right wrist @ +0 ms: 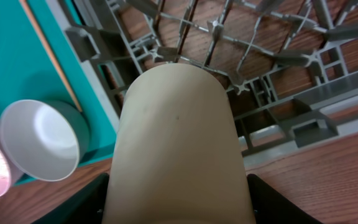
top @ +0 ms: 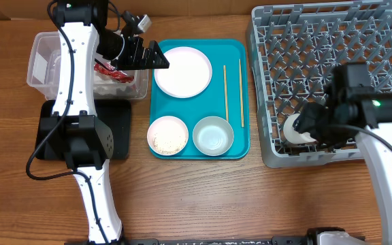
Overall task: Sort waste into correct bins and load items into the dishwasher
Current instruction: 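Lower the white cup into the dish rack with the right gripper and release, then grasp the rim of the pink rice bowl with the left gripper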
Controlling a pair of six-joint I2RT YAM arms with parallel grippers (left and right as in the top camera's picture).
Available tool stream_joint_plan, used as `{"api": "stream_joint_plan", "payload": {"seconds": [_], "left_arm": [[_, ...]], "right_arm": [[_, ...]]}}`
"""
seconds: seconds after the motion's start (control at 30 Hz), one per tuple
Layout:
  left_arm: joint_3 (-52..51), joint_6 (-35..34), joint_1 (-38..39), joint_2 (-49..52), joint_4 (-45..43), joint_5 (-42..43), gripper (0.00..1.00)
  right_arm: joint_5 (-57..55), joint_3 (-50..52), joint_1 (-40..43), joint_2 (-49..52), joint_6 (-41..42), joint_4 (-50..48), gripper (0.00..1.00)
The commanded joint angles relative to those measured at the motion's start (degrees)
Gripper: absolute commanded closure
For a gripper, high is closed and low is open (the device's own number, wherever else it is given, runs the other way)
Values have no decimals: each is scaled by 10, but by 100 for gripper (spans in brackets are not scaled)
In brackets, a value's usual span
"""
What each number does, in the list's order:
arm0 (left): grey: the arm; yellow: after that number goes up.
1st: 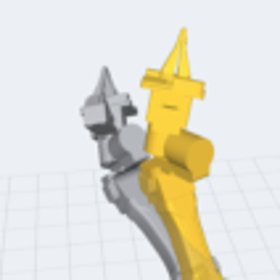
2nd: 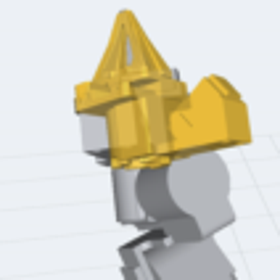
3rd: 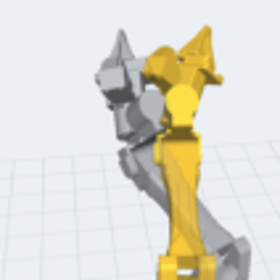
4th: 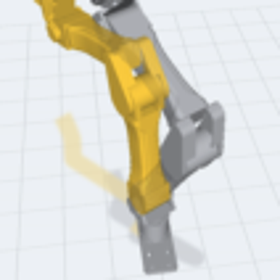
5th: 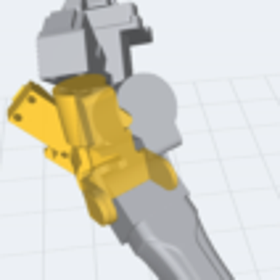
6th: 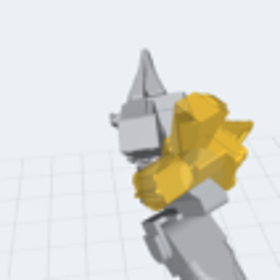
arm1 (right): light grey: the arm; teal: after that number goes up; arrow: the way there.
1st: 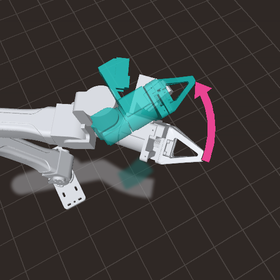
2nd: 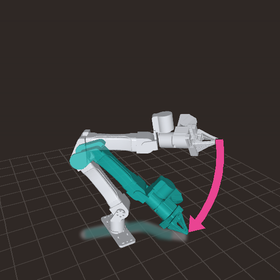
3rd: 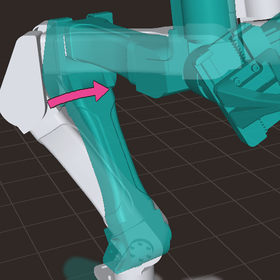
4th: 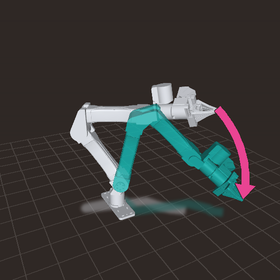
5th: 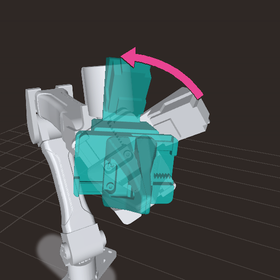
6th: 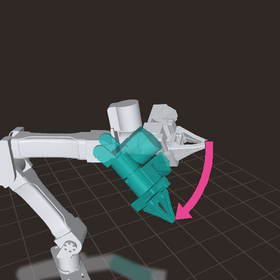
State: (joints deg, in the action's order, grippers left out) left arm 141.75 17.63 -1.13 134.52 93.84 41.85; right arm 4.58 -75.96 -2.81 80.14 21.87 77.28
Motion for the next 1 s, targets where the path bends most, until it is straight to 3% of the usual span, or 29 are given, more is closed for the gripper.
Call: {"api": "stream_joint_plan", "payload": {"seconds": [0.0,0.2,0.27,0.4,0.67,0.87,0.97], "left_arm": [[9,6,4,-4,0,-5,0],[9,5,4,-4,-2,0,0],[9,-1,4,-4,-3,2,1],[9,-1,4,-4,-2,1,0],[92,-26,0,-5,24,21,0],[147,-165,17,-35,30,-69,10],[139,-195,49,-57,30,-125,11]], "right_arm": [[-20,-13,-16,34,9,-2,42],[-19,-13,-21,88,11,5,42],[-19,-13,-21,96,10,0,38],[-19,-13,-21,98,9,-16,19],[-20,-65,-19,98,6,11,18],[-21,-183,-19,98,-44,34,15],[-38,-214,-19,98,-57,35,5]]}}
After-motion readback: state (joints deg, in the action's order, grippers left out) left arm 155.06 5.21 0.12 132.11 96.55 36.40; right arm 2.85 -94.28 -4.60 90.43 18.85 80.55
